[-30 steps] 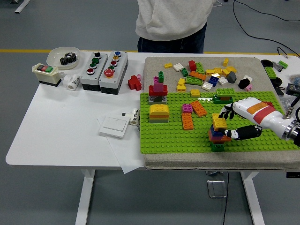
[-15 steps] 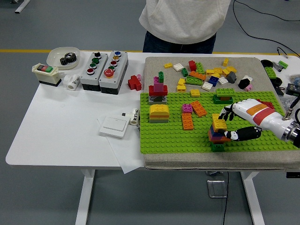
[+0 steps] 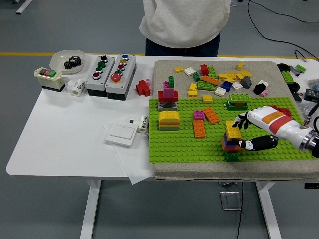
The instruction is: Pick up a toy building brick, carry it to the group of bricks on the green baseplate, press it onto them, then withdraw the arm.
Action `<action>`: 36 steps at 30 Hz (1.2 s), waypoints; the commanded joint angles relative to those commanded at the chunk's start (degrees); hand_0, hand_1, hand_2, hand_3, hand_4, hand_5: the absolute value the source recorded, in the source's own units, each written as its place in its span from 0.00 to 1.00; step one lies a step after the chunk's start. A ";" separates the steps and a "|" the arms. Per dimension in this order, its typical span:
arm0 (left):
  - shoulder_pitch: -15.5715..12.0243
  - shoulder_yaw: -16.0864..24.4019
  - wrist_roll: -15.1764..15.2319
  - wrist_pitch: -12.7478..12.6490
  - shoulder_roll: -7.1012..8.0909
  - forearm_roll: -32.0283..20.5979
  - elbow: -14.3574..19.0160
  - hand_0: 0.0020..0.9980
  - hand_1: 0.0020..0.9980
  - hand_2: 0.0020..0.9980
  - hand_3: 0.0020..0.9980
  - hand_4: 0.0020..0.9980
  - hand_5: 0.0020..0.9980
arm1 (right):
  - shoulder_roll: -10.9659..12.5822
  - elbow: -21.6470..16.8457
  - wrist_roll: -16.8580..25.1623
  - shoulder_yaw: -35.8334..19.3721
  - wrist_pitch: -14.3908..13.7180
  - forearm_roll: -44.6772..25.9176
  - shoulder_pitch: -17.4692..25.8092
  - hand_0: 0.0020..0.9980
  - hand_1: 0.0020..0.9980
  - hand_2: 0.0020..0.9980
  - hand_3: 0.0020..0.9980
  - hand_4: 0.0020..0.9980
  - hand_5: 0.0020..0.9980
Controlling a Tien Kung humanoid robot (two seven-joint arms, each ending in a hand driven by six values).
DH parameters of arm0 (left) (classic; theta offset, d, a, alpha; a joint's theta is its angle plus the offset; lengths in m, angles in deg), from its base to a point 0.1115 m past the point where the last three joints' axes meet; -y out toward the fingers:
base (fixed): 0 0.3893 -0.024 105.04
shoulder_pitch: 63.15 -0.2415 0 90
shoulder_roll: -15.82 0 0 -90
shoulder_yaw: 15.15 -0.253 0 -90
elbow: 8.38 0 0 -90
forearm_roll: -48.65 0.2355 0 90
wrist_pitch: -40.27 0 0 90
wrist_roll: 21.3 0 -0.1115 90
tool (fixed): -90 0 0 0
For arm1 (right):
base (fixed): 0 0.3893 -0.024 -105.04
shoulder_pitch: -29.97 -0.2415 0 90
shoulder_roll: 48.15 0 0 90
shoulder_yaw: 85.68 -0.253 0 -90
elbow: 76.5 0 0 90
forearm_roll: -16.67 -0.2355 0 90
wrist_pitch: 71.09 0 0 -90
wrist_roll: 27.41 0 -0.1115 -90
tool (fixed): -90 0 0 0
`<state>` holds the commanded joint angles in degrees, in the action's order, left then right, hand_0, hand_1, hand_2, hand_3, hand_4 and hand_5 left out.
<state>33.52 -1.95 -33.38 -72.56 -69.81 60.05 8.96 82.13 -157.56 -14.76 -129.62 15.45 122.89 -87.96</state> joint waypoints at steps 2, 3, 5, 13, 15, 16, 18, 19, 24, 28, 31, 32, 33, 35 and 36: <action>-0.06 0.08 -0.07 -0.01 -0.01 0.17 0.00 0.74 0.73 0.72 0.59 0.64 0.67 | 0.00 -0.15 0.00 0.03 -0.02 0.06 0.02 0.50 0.48 0.52 0.50 0.71 0.45; -0.08 0.10 -0.10 -0.02 -0.02 0.23 -0.01 0.74 0.73 0.72 0.59 0.64 0.67 | 0.00 -0.19 0.00 0.04 -0.02 0.07 0.02 0.50 0.48 0.52 0.50 0.71 0.45; -0.14 0.17 -0.16 -0.01 -0.02 0.38 0.00 0.74 0.73 0.72 0.59 0.64 0.66 | -0.03 -0.25 -0.02 0.09 -0.02 0.21 0.03 0.50 0.48 0.52 0.50 0.71 0.45; -0.38 0.57 -0.47 0.01 0.00 1.20 -0.02 0.74 0.73 0.72 0.59 0.64 0.66 | -0.18 -0.19 -0.07 0.12 -0.08 0.49 0.10 0.50 0.48 0.52 0.50 0.71 0.45; -0.41 0.66 -0.54 0.01 0.00 1.38 -0.02 0.74 0.73 0.72 0.59 0.64 0.66 | -0.24 -0.16 -0.06 0.11 -0.09 0.50 0.15 0.50 0.48 0.52 0.50 0.71 0.45; -0.43 0.69 -0.57 0.02 0.00 1.46 -0.02 0.74 0.73 0.72 0.59 0.64 0.66 | -0.26 -0.13 -0.05 0.12 -0.09 0.49 0.18 0.50 0.48 0.53 0.50 0.71 0.45; -0.45 0.74 -0.60 0.03 -0.01 1.55 -0.02 0.74 0.73 0.72 0.59 0.64 0.66 | -0.29 -0.04 -0.06 0.16 -0.09 0.52 0.21 0.50 0.48 0.53 0.50 0.71 0.45; -0.45 0.75 -0.62 0.04 0.00 1.61 -0.01 0.74 0.73 0.72 0.59 0.64 0.66 | -0.32 0.03 -0.05 0.15 -0.10 0.52 0.25 0.50 0.48 0.53 0.50 0.71 0.45; -0.41 0.71 -0.60 0.06 0.03 1.59 0.01 0.74 0.73 0.72 0.59 0.64 0.66 | -0.37 0.16 -0.03 0.04 -0.15 0.51 0.39 0.50 0.48 0.53 0.50 0.71 0.45; -0.33 0.59 -0.53 0.08 0.05 1.39 0.03 0.74 0.73 0.72 0.59 0.64 0.66 | -0.39 0.19 -0.01 -0.11 -0.17 0.52 0.45 0.50 0.48 0.53 0.50 0.71 0.45; -0.26 0.47 -0.45 0.07 0.04 1.15 0.04 0.74 0.73 0.72 0.59 0.64 0.66 | -0.43 0.19 -0.05 -0.20 -0.32 0.60 0.40 0.50 0.48 0.53 0.50 0.71 0.45; -0.25 0.44 -0.44 0.07 0.04 1.11 0.04 0.74 0.73 0.72 0.59 0.64 0.66 | -0.44 0.18 -0.05 -0.22 -0.39 0.59 0.38 0.50 0.48 0.53 0.50 0.71 0.45; -0.22 0.40 -0.40 0.08 0.04 1.02 0.05 0.74 0.73 0.72 0.59 0.64 0.66 | -0.45 0.15 -0.03 -0.26 -0.52 0.56 0.37 0.50 0.48 0.53 0.50 0.71 0.45; -0.18 0.31 -0.33 0.08 0.04 0.85 0.05 0.74 0.73 0.72 0.59 0.64 0.66 | -0.47 0.14 -0.02 -0.32 -0.63 0.57 0.34 0.50 0.51 0.55 0.51 0.71 0.44; -0.16 0.29 -0.32 0.09 0.04 0.81 0.05 0.74 0.73 0.72 0.59 0.64 0.66 | -0.48 0.14 -0.03 -0.34 -0.66 0.59 0.32 0.50 0.51 0.55 0.51 0.71 0.44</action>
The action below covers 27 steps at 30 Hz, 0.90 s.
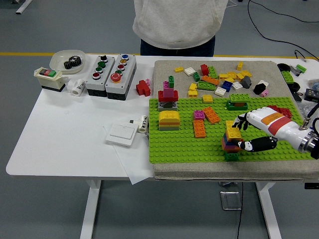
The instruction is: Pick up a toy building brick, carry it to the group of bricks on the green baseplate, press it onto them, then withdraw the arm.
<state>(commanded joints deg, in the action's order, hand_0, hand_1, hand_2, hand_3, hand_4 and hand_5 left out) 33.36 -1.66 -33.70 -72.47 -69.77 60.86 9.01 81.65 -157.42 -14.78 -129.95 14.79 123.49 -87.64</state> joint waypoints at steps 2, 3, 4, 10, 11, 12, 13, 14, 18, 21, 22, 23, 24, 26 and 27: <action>0.06 -0.03 0.02 0.02 0.01 -0.05 0.01 0.74 0.73 0.72 0.59 0.64 0.66 | -0.05 0.07 -0.04 -0.07 -0.10 0.02 -0.02 0.50 0.51 0.55 0.51 0.71 0.44; 0.09 -0.05 0.03 0.02 0.01 -0.06 0.00 0.74 0.73 0.72 0.59 0.64 0.66 | -0.08 0.11 -0.03 -0.12 -0.16 0.06 -0.03 0.50 0.51 0.55 0.51 0.71 0.44; 0.10 -0.05 0.03 0.02 0.01 -0.07 0.00 0.74 0.73 0.72 0.59 0.64 0.66 | -0.09 0.12 -0.03 -0.14 -0.18 0.07 -0.03 0.50 0.51 0.55 0.51 0.71 0.44; 0.16 -0.15 0.09 0.03 -0.01 -0.25 0.01 0.74 0.73 0.72 0.59 0.64 0.66 | -0.15 0.16 -0.10 -0.24 0.24 0.25 -0.05 0.52 0.54 0.57 0.51 0.72 0.43; 0.19 -0.20 0.12 0.03 -0.01 -0.33 0.02 0.74 0.73 0.72 0.59 0.64 0.66 | -0.15 0.18 -0.31 -0.34 0.74 0.44 -0.07 0.54 0.59 0.65 0.53 0.75 0.43; 0.20 -0.21 0.13 0.02 -0.01 -0.36 0.02 0.74 0.73 0.72 0.59 0.64 0.66 | -0.14 0.19 -0.38 -0.37 0.89 0.50 -0.08 0.54 0.59 0.65 0.53 0.75 0.43; 0.23 -0.26 0.17 0.02 -0.01 -0.47 0.03 0.74 0.73 0.72 0.59 0.64 0.66 | -0.13 0.21 -0.48 -0.42 1.22 0.58 -0.08 0.54 0.59 0.65 0.53 0.75 0.43; 0.24 -0.28 0.18 0.02 0.00 -0.50 0.03 0.74 0.73 0.72 0.59 0.64 0.66 | -0.13 0.23 -0.53 -0.45 1.36 0.62 -0.08 0.54 0.59 0.65 0.53 0.75 0.43; 0.31 -0.37 0.26 0.01 0.00 -0.69 0.02 0.74 0.73 0.72 0.59 0.64 0.66 | -0.19 0.32 -0.78 -0.59 1.95 0.75 -0.09 0.58 0.63 0.71 0.57 0.78 0.43; 0.33 -0.41 0.27 0.04 0.02 -0.74 0.02 0.74 0.73 0.72 0.59 0.64 0.66 | -0.25 0.34 -0.82 -0.69 2.22 0.77 -0.11 0.58 0.63 0.71 0.57 0.78 0.43; 0.34 -0.41 0.27 0.04 0.02 -0.72 0.02 0.74 0.73 0.72 0.59 0.64 0.66 | -0.26 0.33 -0.84 -0.71 2.31 0.74 -0.13 0.58 0.63 0.71 0.57 0.78 0.43; 0.34 -0.40 0.26 0.04 0.02 -0.71 0.01 0.74 0.73 0.72 0.59 0.64 0.66 | -0.27 0.31 -0.87 -0.73 2.40 0.72 -0.15 0.60 0.65 0.74 0.64 0.82 0.44; 0.34 -0.43 0.28 0.05 0.03 -0.73 0.02 0.74 0.73 0.72 0.59 0.64 0.66 | -0.28 0.30 -0.87 -0.77 2.42 0.69 -0.16 0.60 0.65 0.74 0.64 0.82 0.44; 0.34 -0.44 0.28 0.06 0.04 -0.74 0.02 0.74 0.73 0.72 0.59 0.64 0.66 | -0.29 0.30 -0.88 -0.80 2.42 0.66 -0.17 0.60 0.65 0.74 0.64 0.82 0.44; 0.35 -0.43 0.29 0.06 0.04 -0.75 0.02 0.74 0.73 0.72 0.59 0.64 0.66 | -0.29 0.30 -0.90 -0.83 2.42 0.64 -0.19 0.60 0.65 0.74 0.64 0.82 0.44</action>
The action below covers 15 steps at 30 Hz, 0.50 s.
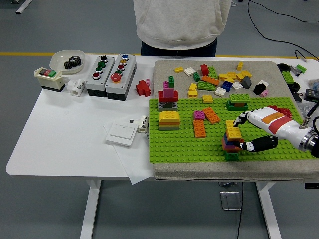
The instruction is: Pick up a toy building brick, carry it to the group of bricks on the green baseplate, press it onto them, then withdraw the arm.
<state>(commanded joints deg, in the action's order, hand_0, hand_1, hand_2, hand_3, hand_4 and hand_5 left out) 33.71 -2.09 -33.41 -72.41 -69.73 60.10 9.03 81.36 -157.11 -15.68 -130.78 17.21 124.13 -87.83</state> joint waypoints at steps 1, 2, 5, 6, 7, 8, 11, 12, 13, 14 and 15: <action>0.01 -0.01 0.01 0.00 0.01 -0.01 0.00 0.74 0.73 0.72 0.59 0.64 0.66 | 0.00 0.02 -0.08 -0.04 0.03 -0.02 -0.03 0.60 0.65 0.74 0.64 0.82 0.44; 0.02 -0.02 0.02 0.00 0.01 -0.02 0.00 0.74 0.73 0.72 0.59 0.64 0.66 | -0.01 0.02 -0.11 -0.05 0.04 -0.02 -0.04 0.64 0.68 0.77 0.74 0.85 0.45; 0.06 -0.05 0.05 0.00 0.02 -0.07 0.01 0.74 0.73 0.72 0.59 0.64 0.66 | -0.07 0.14 -0.32 -0.14 0.18 0.08 -0.06 0.64 0.68 0.77 0.74 0.85 0.45; 0.06 -0.06 0.05 0.00 0.02 -0.08 0.01 0.74 0.73 0.72 0.59 0.64 0.66 | -0.08 0.16 -0.35 -0.15 0.19 0.09 -0.06 0.64 0.68 0.77 0.74 0.85 0.45; 0.07 -0.09 0.09 -0.01 0.03 -0.15 0.01 0.74 0.73 0.72 0.59 0.64 0.66 | -0.11 0.19 -0.41 -0.19 0.21 0.13 -0.06 0.64 0.68 0.77 0.74 0.85 0.45; 0.08 -0.13 0.12 -0.02 0.03 -0.23 0.01 0.74 0.73 0.72 0.59 0.64 0.66 | -0.14 0.22 -0.46 -0.22 0.23 0.17 -0.06 0.71 0.72 0.80 0.80 0.86 0.44; 0.11 -0.12 0.13 -0.02 0.02 -0.21 0.01 0.74 0.73 0.72 0.59 0.64 0.66 | -0.17 0.19 -0.54 -0.30 0.25 0.23 -0.03 0.71 0.72 0.80 0.80 0.86 0.44; 0.11 -0.11 0.13 -0.02 0.01 -0.20 0.01 0.74 0.73 0.72 0.59 0.64 0.66 | -0.18 0.14 -0.56 -0.39 0.23 0.28 0.03 0.71 0.72 0.80 0.80 0.86 0.44; 0.11 -0.12 0.14 -0.02 0.01 -0.20 0.01 0.74 0.73 0.72 0.59 0.64 0.66 | -0.19 0.11 -0.57 -0.45 0.21 0.30 0.07 0.71 0.72 0.80 0.80 0.86 0.44; 0.10 -0.09 0.12 -0.02 0.00 -0.16 0.00 0.74 0.73 0.72 0.59 0.64 0.66 | -0.18 -0.02 -0.52 -0.65 0.07 0.33 0.22 0.76 0.76 0.84 0.84 0.88 0.45; 0.10 -0.06 0.10 -0.02 -0.01 -0.12 0.00 0.74 0.73 0.72 0.59 0.64 0.66 | -0.16 -0.13 -0.48 -0.81 -0.05 0.35 0.34 0.76 0.76 0.84 0.84 0.88 0.45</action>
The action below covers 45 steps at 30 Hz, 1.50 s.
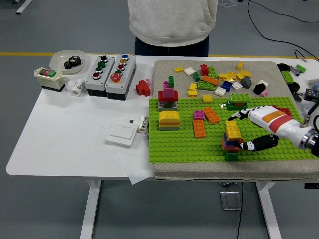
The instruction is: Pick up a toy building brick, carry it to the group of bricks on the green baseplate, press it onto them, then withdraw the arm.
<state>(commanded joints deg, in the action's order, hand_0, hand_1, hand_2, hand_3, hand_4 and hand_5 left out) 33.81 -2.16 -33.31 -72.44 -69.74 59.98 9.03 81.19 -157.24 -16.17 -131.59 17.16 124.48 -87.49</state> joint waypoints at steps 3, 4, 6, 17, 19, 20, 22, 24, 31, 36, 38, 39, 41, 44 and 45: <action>-0.02 0.22 -0.16 0.02 -0.01 0.43 -0.02 0.74 0.73 0.72 0.59 0.64 0.66 | 0.18 -1.07 0.45 -1.32 -1.20 0.65 0.95 0.76 0.76 0.84 0.84 0.88 0.45; -0.03 0.34 -0.24 0.03 -0.01 0.65 -0.02 0.74 0.73 0.72 0.59 0.64 0.66 | 0.39 -1.88 0.63 -2.08 -2.30 1.35 1.51 0.76 0.76 0.84 0.84 0.88 0.45; -0.09 0.49 -0.33 0.02 -0.02 0.89 -0.04 0.74 0.73 0.72 0.59 0.64 0.66 | 0.59 -3.11 0.80 -3.38 -3.76 2.32 2.43 0.73 0.73 0.80 0.83 0.85 0.45; -0.48 0.97 -0.59 0.05 0.01 1.83 -0.12 0.74 0.73 0.72 0.59 0.64 0.66 | 1.36 -11.28 2.09 -11.39 -7.22 2.10 9.91 0.68 0.68 0.74 0.64 0.83 0.47; -0.57 1.11 -0.69 0.05 0.01 2.11 -0.12 0.74 0.73 0.72 0.59 0.64 0.66 | 1.40 -12.47 2.94 -11.96 -8.29 -0.18 11.30 0.68 0.68 0.74 0.64 0.83 0.47; -0.64 1.18 -0.74 0.05 0.00 2.25 -0.13 0.74 0.73 0.72 0.59 0.64 0.66 | 1.38 -12.92 3.47 -11.95 -9.22 -2.38 11.95 0.68 0.68 0.74 0.64 0.83 0.47; -0.76 1.35 -0.86 0.06 -0.01 2.57 -0.13 0.74 0.73 0.72 0.59 0.64 0.66 | 1.15 -13.81 4.16 -11.70 -11.03 -7.53 12.79 0.68 0.68 0.74 0.64 0.83 0.47; -0.86 1.49 -1.01 0.06 -0.03 2.88 -0.11 0.74 0.72 0.72 0.59 0.64 0.66 | 0.76 -14.78 4.50 -11.79 -12.28 -12.26 13.24 0.59 0.62 0.66 0.54 0.79 0.46; -0.90 1.56 -1.05 0.12 0.07 3.16 -0.08 0.74 0.72 0.72 0.59 0.64 0.66 | 0.29 -16.30 3.07 -12.90 -10.77 -28.60 14.21 0.61 0.63 0.67 0.55 0.79 0.46; -0.71 1.39 -0.90 0.15 0.10 2.83 -0.07 0.74 0.72 0.72 0.59 0.64 0.66 | 0.04 -15.59 1.61 -13.34 -9.61 -31.08 14.63 0.63 0.64 0.69 0.56 0.81 0.47; -0.59 1.36 -0.86 0.16 0.09 2.78 -0.09 0.74 0.72 0.72 0.59 0.64 0.66 | -0.04 -15.46 0.89 -13.32 -8.99 -30.92 14.77 0.63 0.64 0.69 0.56 0.81 0.47; -0.56 1.30 -0.81 0.17 0.09 2.65 -0.09 0.74 0.72 0.72 0.59 0.64 0.66 | -0.06 -15.47 0.69 -13.23 -8.76 -30.92 14.82 0.63 0.64 0.69 0.56 0.81 0.47; -0.50 1.22 -0.74 0.19 0.08 2.48 -0.10 0.74 0.72 0.72 0.59 0.64 0.66 | -0.05 -15.65 0.35 -12.87 -8.21 -31.06 14.94 0.64 0.64 0.70 0.57 0.82 0.47; -0.40 1.19 -0.71 0.21 0.06 2.38 -0.11 0.74 0.72 0.72 0.59 0.64 0.66 | -0.02 -16.06 0.18 -12.25 -7.79 -31.78 15.02 0.64 0.64 0.70 0.57 0.82 0.47; -0.38 1.14 -0.68 0.20 0.04 2.24 -0.11 0.74 0.72 0.72 0.59 0.64 0.66 | -0.04 -16.29 0.18 -12.00 -7.70 -32.16 15.02 0.64 0.64 0.70 0.57 0.82 0.47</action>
<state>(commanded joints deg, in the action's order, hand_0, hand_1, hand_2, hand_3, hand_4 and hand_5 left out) 33.44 -1.02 -33.99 -72.23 -69.69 62.23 8.92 81.15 -173.53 -15.99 -143.59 9.46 92.32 -72.46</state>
